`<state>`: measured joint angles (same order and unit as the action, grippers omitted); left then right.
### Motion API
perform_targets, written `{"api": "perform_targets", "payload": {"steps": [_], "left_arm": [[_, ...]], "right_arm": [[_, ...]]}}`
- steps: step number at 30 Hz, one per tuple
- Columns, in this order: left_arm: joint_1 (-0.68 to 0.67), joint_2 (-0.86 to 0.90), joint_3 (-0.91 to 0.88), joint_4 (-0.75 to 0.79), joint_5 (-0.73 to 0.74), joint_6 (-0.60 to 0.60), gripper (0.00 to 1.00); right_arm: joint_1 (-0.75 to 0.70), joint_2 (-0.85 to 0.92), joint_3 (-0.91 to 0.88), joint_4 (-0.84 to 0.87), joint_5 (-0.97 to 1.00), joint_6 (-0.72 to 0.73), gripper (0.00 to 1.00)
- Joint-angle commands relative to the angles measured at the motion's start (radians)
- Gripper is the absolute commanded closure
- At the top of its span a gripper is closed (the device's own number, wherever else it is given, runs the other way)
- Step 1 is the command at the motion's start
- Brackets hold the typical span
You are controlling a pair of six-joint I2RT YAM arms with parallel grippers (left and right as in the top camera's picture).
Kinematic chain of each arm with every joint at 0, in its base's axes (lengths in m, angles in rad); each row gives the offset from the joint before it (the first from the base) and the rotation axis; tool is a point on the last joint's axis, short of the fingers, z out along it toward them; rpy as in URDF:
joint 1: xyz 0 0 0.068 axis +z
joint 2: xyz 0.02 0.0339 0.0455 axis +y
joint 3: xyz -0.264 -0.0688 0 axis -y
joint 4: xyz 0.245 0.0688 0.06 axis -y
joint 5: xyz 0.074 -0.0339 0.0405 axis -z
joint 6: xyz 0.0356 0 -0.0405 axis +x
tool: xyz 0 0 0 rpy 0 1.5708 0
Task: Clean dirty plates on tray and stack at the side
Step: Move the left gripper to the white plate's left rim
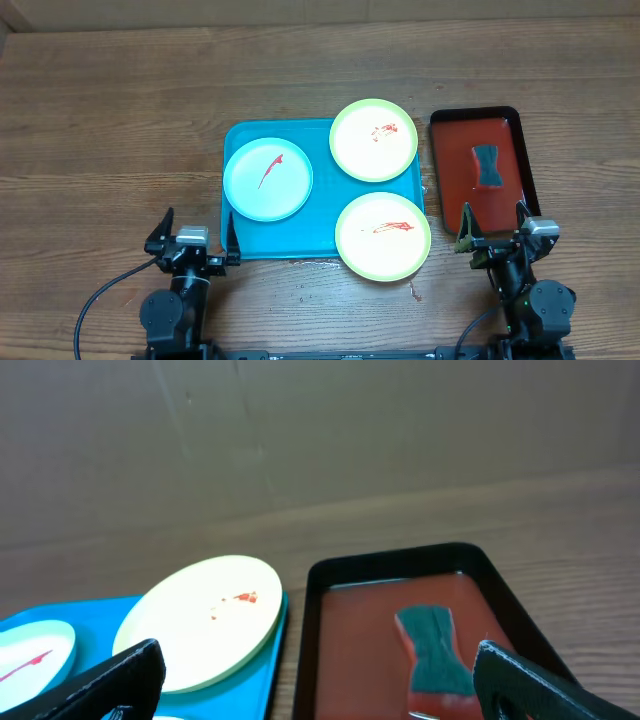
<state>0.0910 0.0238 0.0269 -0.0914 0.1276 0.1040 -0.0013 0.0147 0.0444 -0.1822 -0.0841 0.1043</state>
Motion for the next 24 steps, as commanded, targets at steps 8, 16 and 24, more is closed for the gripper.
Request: {"api": "perform_targets", "payload": {"steps": [8,16,24], "left_arm": [[0.000,0.340,0.352,-0.118,0.182,-0.022,0.00],[0.000,0.694,0.769,-0.404,0.207,-0.022,0.00],[0.000,0.959,1.086,-0.701,0.229,-0.022,0.00]], "right_arm": [[-0.005,0.042,0.289,-0.199,-0.019,-0.001,0.00],[-0.005,0.259,0.537,-0.332,-0.056,-0.001,0.00],[-0.005,0.555,0.808,-0.486,-0.131,-0.001,0.00]]}}
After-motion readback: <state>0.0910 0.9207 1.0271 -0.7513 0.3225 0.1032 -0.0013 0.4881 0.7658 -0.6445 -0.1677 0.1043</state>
